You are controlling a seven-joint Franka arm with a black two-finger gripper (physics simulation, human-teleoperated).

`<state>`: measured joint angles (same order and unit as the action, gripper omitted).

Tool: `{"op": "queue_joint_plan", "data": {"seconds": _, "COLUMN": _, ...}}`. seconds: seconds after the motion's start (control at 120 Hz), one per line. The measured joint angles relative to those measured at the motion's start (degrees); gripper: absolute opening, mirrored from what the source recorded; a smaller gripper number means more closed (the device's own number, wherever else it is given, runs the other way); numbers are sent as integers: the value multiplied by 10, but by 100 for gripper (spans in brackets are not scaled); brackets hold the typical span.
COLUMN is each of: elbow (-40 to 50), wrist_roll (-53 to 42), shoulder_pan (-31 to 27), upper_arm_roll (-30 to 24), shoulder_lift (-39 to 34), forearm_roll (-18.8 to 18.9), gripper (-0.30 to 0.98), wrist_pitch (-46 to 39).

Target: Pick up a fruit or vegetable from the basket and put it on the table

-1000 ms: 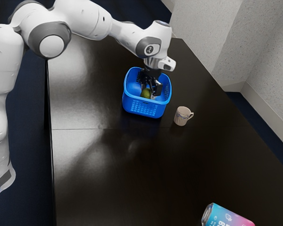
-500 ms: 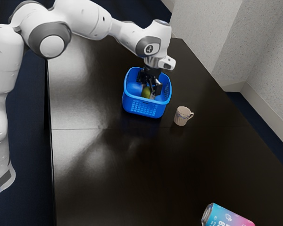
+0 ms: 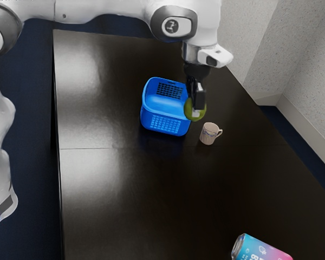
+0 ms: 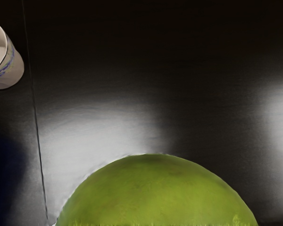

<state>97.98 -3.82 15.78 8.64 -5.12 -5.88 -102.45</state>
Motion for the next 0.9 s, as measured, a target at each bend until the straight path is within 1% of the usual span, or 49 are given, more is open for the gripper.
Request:
{"op": "queue_joint_plan", "data": {"seconds": 0.1, "elbow": -2, "wrist_roll": 4, "shoulder_pan": 17, "upper_arm_roll": -1, "shoulder_lift": 52, "forearm_roll": 1, "gripper": 36, "wrist_pitch": -3}}
{"op": "queue_joint_plan", "data": {"seconds": 0.292, "elbow": -5, "wrist_roll": 11, "shoulder_pan": 55, "upper_arm_roll": -1, "shoulder_lift": 137, "forearm_roll": 0, "gripper": 35, "wrist_pitch": -33}}
{"op": "queue_joint_plan", "data": {"seconds": 0.4, "elbow": -10, "wrist_roll": 14, "shoulder_pan": 61, "upper_arm_roll": -1, "shoulder_lift": 168, "forearm_roll": -2, "gripper": 35, "wrist_pitch": -50}}
{"op": "queue_joint_plan", "data": {"seconds": 0.483, "elbow": -11, "wrist_roll": 16, "shoulder_pan": 64, "upper_arm_roll": -1, "shoulder_lift": 179, "forearm_roll": -2, "gripper": 35, "wrist_pitch": -60}}
{"op": "queue_joint_plan", "data": {"seconds": 0.55, "elbow": -11, "wrist_roll": 18, "shoulder_pan": 66, "upper_arm_roll": -1, "shoulder_lift": 187, "forearm_roll": -3, "gripper": 39, "wrist_pitch": -70}}
{"op": "queue_joint_plan", "data": {"seconds": 0.608, "elbow": -11, "wrist_roll": 19, "shoulder_pan": 71, "upper_arm_roll": 0, "shoulder_lift": 196, "forearm_roll": -4, "gripper": 48, "wrist_pitch": -80}}
{"op": "queue_joint_plan", "data": {"seconds": 0.683, "elbow": -11, "wrist_roll": 19, "shoulder_pan": 70, "upper_arm_roll": 2, "shoulder_lift": 201, "forearm_roll": -6, "gripper": 57, "wrist_pitch": -94}}
{"op": "queue_joint_plan", "data": {"seconds": 0.783, "elbow": -11, "wrist_roll": 18, "shoulder_pan": 62, "upper_arm_roll": 8, "shoulder_lift": 194, "forearm_roll": -6, "gripper": 63, "wrist_pitch": -108}}
{"op": "queue_joint_plan", "data": {"seconds": 0.833, "elbow": -11, "wrist_roll": 16, "shoulder_pan": 59, "upper_arm_roll": 16, "shoulder_lift": 166, "forearm_roll": -6, "gripper": 64, "wrist_pitch": -98}}
{"op": "queue_joint_plan", "data": {"seconds": 0.9, "elbow": -26, "wrist_roll": 15, "shoulder_pan": 56, "upper_arm_roll": 59, "shoulder_lift": 97, "forearm_roll": -7, "gripper": 66, "wrist_pitch": -57}}
